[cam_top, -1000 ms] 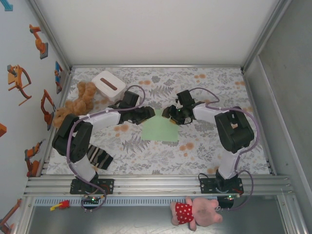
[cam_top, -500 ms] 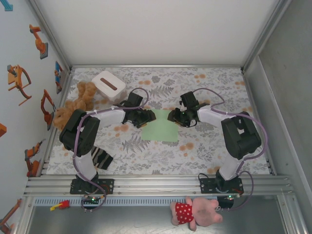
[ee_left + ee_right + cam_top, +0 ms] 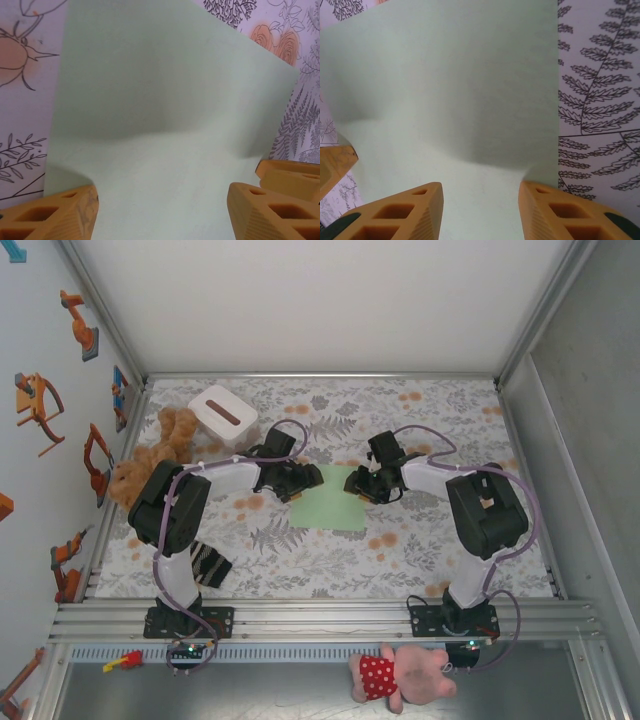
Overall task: Fold a paper plane with a square sheet of paper (pick it up from the middle)
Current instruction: First fold in half a square sheet of paper at the center of the table.
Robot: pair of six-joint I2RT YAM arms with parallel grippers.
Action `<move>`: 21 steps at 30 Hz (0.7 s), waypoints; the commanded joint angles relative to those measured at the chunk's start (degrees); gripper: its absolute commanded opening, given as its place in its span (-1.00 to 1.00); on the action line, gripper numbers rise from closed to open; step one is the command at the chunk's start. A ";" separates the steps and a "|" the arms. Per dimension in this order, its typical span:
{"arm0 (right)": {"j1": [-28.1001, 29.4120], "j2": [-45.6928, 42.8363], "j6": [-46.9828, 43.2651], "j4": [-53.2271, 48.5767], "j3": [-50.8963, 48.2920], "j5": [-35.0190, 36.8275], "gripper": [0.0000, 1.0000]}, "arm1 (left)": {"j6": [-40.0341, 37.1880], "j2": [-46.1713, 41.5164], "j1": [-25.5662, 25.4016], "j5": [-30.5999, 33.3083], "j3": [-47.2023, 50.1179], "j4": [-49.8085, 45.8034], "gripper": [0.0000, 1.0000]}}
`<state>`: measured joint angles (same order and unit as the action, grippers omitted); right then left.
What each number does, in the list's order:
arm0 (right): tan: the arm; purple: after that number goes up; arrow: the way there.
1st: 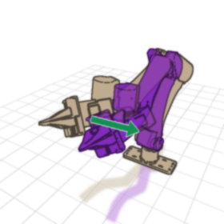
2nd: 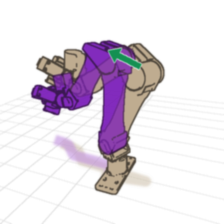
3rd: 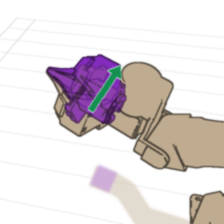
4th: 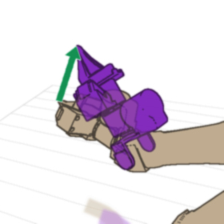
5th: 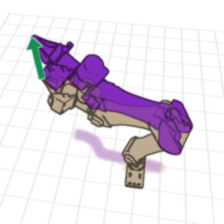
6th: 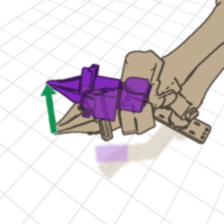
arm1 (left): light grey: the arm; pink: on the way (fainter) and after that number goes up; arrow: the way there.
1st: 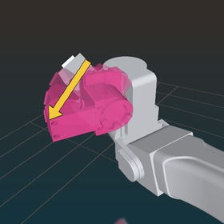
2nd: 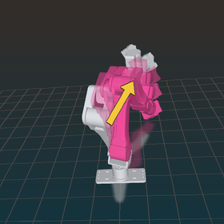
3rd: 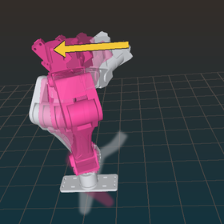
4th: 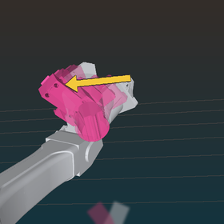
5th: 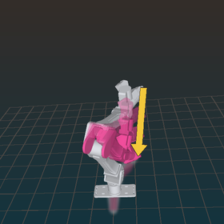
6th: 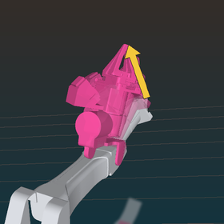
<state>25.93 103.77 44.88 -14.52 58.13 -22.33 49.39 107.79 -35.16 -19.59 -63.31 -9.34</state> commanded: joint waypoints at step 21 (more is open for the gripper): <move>0.43 4.59 2.29 5.82 -0.08 -5.68 -0.27 | 1.22 -3.03 0.18 -2.14 4.86 6.39 0.77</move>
<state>25.82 106.34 46.15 -8.49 58.24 -27.51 50.87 105.86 -35.16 -21.17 -59.81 -2.81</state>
